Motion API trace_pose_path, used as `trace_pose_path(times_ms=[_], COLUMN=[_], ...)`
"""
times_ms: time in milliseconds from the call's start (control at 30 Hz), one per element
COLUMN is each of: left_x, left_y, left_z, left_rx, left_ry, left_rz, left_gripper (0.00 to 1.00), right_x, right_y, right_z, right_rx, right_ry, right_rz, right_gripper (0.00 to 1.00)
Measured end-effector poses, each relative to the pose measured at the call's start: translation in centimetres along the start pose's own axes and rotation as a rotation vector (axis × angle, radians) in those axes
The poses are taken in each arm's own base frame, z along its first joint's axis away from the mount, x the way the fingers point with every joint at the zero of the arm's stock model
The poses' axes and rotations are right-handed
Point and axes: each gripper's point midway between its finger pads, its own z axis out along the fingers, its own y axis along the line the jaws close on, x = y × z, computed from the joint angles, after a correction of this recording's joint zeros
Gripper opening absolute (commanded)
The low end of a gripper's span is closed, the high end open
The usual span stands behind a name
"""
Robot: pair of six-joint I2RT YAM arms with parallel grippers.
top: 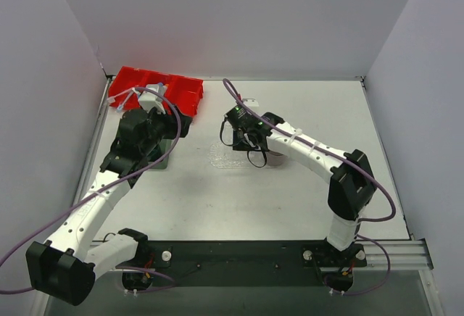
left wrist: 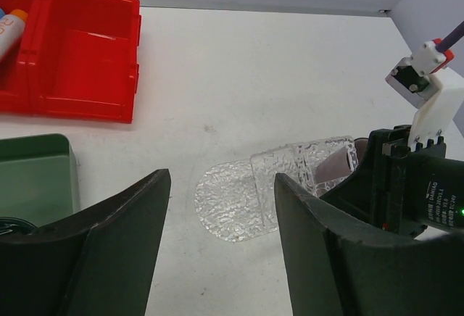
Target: Prepare toiletry sets of a toothbrush and toothpaste on the tray
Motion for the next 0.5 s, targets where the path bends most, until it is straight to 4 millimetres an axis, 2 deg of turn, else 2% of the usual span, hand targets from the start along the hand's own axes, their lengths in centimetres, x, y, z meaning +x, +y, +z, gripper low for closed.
trace_pose_path(times_ms=[133,500], left_x=[-0.1,-0.3], left_y=[0.2,0.7], left_z=[0.0,0.0], left_rx=[-0.01,-0.029], left_ry=[-0.003,-0.011], left_rz=[0.001,0.006], left_gripper=[0.69,0.69], right_x=[0.9,1.5], right_y=[-0.8,-2.4], right_z=[0.8,2.6], right_rx=[0.036,0.101], right_ry=[0.041,0.095], right_rz=[-0.01,-0.01], right_gripper=[0.0,0.0])
